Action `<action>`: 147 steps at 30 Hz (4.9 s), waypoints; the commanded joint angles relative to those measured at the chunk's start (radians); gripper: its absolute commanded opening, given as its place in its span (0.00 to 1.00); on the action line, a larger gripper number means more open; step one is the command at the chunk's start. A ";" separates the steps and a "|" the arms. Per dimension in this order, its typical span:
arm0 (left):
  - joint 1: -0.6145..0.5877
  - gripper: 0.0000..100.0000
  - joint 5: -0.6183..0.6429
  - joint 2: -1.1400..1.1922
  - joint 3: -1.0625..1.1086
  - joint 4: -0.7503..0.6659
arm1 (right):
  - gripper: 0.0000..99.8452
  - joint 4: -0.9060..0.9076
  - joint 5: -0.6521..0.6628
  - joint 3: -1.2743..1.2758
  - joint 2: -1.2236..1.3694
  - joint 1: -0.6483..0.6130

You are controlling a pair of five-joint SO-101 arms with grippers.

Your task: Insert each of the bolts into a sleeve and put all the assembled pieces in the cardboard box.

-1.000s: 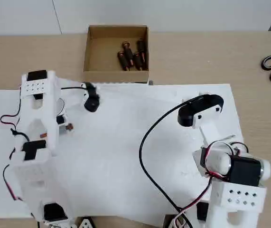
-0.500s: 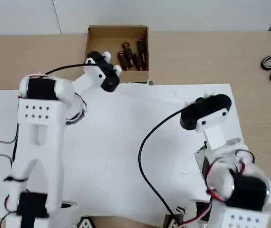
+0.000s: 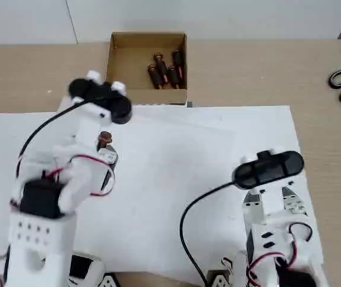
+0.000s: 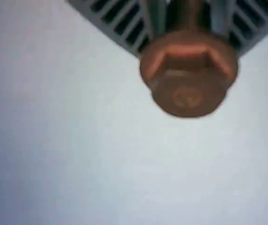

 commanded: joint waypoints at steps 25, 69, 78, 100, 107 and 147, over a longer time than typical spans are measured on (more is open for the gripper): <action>0.075 0.00 0.680 -0.921 0.696 -0.448 | 0.00 -0.444 -0.318 0.468 -0.171 -0.677; 0.350 0.00 0.760 -0.924 0.785 -0.477 | 0.00 -0.651 -0.315 0.534 -0.171 -0.921; 0.351 0.00 0.755 -0.924 0.820 -0.476 | 0.00 -0.654 -0.315 0.509 -0.171 -0.921; 0.321 0.00 0.726 -0.924 0.892 -0.557 | 0.00 -0.650 -0.265 0.486 -0.171 -0.920; 0.385 0.00 0.704 -0.924 0.889 -0.442 | 0.00 -0.656 -0.265 0.485 -0.171 -0.918; 0.448 0.20 0.535 -0.919 0.693 -0.279 | 0.00 -0.656 -0.267 0.516 -0.171 -0.895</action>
